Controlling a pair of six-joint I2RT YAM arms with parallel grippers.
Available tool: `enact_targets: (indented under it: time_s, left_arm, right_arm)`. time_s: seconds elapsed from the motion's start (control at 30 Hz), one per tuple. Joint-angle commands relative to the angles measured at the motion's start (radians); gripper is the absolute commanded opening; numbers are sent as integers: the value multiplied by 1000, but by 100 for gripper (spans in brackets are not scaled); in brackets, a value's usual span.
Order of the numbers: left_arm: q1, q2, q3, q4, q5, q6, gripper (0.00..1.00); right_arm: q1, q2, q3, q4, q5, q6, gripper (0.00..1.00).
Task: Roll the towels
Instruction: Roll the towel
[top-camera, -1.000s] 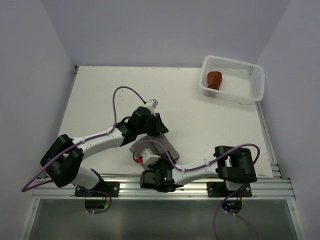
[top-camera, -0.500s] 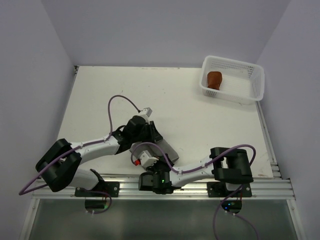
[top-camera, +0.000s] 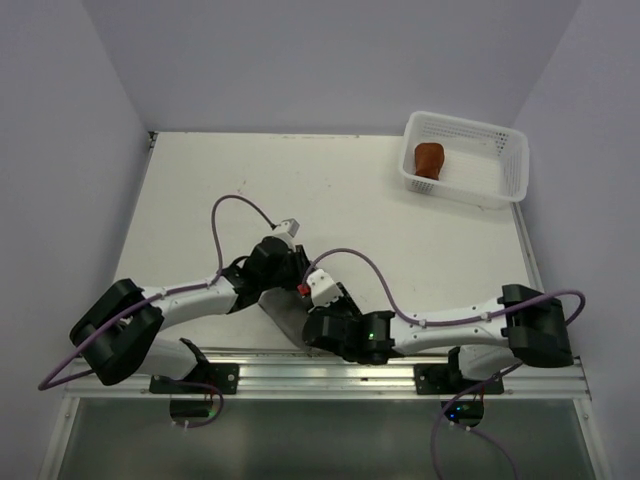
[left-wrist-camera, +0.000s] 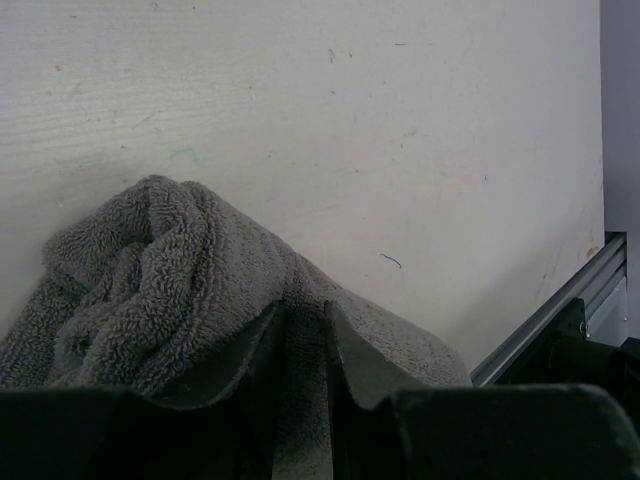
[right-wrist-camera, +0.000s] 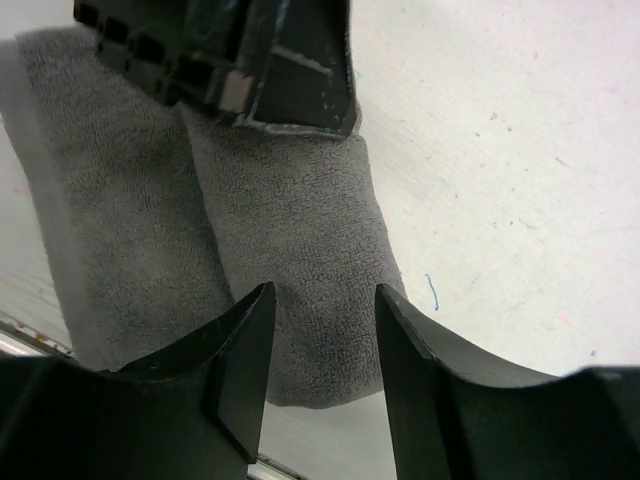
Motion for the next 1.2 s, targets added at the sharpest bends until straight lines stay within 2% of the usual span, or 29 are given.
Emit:
enact_targets:
  time_s: [0.0, 0.07, 0.23, 0.27, 0.3, 0.43, 0.57, 0.8, 0.93, 1.07, 1.17]
  left_arm:
    - [-6, -6, -40, -52, -31, 5, 26]
    - [-6, -8, -43, -54, -32, 3, 26]
    - [-6, -17, -52, -52, -34, 1, 26]
    - [-6, -18, -60, -51, -34, 0, 26]
    - [-6, -18, -61, -51, -35, -2, 26]
    - [-6, -23, -75, -42, -31, -8, 26]
    - [-6, -24, -84, -37, -31, -9, 26]
    - [-6, -24, -92, -32, -35, -12, 26]
    - [-7, -23, -97, -29, -37, -15, 26]
    - [-6, -26, -86, -39, -40, -11, 26]
    - [-3, -26, -54, -61, -45, 1, 27]
  right_arm:
    - [-61, -105, -58, 107, -164, 62, 49]
    - [-119, -158, -96, 139, -281, 73, 59]
    - [-235, -233, -150, 201, -460, 105, 70]
    - [-282, -238, -167, 210, -529, 113, 81]
    - [-308, -241, -176, 227, -561, 114, 84]
    - [-426, -235, -224, 282, -716, 114, 89]
    - [-469, -203, -250, 313, -789, 122, 90]
    - [-480, -110, -276, 432, -928, 125, 87]
    - [-479, -97, -296, 463, -958, 131, 81]
    - [-479, -94, -311, 474, -961, 110, 63]
    - [-477, -88, -321, 479, -953, 88, 54]
